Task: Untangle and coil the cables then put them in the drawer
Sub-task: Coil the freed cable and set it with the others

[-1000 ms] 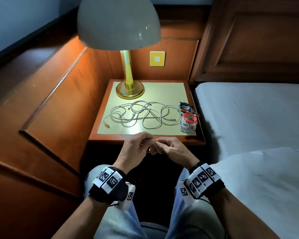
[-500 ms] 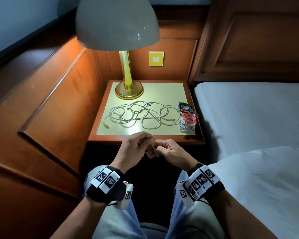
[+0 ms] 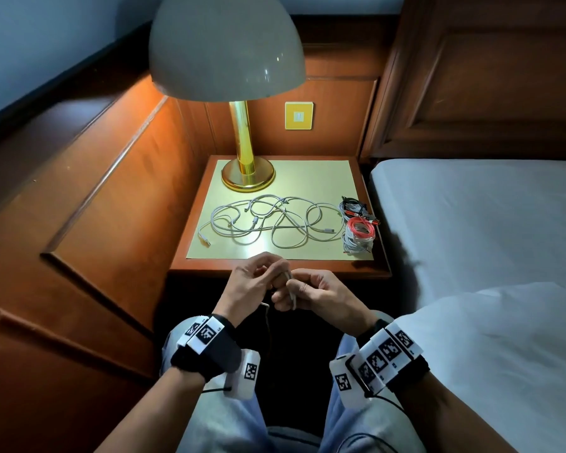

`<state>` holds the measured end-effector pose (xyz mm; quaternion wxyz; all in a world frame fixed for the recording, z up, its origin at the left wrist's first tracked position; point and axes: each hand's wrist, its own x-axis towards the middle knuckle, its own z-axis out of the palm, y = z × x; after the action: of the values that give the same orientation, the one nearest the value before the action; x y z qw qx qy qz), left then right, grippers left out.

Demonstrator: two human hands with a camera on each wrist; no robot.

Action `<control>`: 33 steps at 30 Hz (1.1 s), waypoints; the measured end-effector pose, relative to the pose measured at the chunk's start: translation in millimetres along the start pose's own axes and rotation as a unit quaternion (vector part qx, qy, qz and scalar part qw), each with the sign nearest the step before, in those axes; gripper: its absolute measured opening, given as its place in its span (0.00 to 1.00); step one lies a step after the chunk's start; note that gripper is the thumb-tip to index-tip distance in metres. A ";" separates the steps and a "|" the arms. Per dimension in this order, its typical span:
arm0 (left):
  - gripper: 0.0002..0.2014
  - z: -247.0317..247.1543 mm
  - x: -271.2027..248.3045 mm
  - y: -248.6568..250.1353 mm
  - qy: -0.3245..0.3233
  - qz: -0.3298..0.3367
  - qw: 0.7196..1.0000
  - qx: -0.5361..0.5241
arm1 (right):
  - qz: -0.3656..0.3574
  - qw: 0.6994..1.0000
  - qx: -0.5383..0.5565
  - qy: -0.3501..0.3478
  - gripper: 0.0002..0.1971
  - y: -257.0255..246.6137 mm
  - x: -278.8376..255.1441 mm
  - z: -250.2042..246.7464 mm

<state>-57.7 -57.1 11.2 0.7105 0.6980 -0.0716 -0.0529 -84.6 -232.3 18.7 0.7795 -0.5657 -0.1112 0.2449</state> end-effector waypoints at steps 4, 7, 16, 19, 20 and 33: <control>0.08 9.0 -7.0 -10.2 -0.036 -0.079 0.984 -0.158 | -0.024 0.996 0.089 0.014 0.15 -4.9 0.1 5.9; 0.07 9.6 -8.0 -19.7 -0.036 -0.075 0.993 -0.082 | -0.057 0.989 0.125 0.050 0.15 -10.2 4.3 3.8; 0.08 18.5 -16.2 -20.0 -0.051 -0.020 0.983 0.178 | -0.187 0.945 -0.209 0.169 0.12 -2.2 25.6 -8.6; 0.07 17.0 -17.2 -12.8 -0.067 0.025 0.955 0.289 | -0.249 0.853 -0.432 0.155 0.06 6.6 26.3 -16.9; 0.06 15.9 -17.2 -10.3 -0.067 0.042 0.947 0.312 | -0.258 0.834 -0.464 0.148 0.06 10.1 26.2 -20.2; 0.03 -2.0 -10.8 7.4 0.009 0.182 0.911 0.370 | -0.197 0.840 -0.503 0.055 0.06 16.2 15.8 -26.3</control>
<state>-68.1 -53.1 18.3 0.3991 0.8864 -0.2054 0.1133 -63.4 -242.2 -6.8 0.4244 -0.8586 -0.2853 -0.0351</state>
